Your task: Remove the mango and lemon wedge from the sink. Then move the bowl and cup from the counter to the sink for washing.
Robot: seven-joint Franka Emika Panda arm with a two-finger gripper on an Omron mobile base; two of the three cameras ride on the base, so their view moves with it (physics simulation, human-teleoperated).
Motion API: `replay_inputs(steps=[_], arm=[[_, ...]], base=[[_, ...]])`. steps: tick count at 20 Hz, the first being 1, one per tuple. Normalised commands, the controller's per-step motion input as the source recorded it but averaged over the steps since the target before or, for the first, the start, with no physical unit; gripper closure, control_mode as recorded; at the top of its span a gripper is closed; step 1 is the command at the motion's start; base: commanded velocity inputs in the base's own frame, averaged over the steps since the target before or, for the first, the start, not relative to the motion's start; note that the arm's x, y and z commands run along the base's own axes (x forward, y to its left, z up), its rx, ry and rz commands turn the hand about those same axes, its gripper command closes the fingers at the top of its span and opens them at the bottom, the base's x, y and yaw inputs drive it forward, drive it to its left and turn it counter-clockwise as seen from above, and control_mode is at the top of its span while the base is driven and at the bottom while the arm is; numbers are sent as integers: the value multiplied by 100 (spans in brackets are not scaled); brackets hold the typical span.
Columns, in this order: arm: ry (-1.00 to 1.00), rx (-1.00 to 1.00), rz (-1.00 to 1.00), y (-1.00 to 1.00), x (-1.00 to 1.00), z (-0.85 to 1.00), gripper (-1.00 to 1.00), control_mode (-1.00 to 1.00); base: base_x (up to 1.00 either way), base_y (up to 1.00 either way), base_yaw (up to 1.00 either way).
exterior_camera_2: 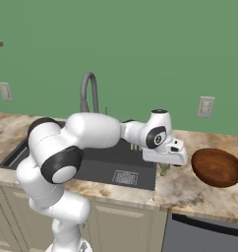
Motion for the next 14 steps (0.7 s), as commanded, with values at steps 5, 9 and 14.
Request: replay_inputs(steps=[5, 9, 14], arm=[[2, 0, -2, 0, -7, -14, 100, -100], [2, 0, -3, 0, 0, -12, 100, -100], [3, -3, -3, -3, 0, -12, 100, -100]], base=[[0, 0, 0], [0, 0, 0], [0, 0, 0]])
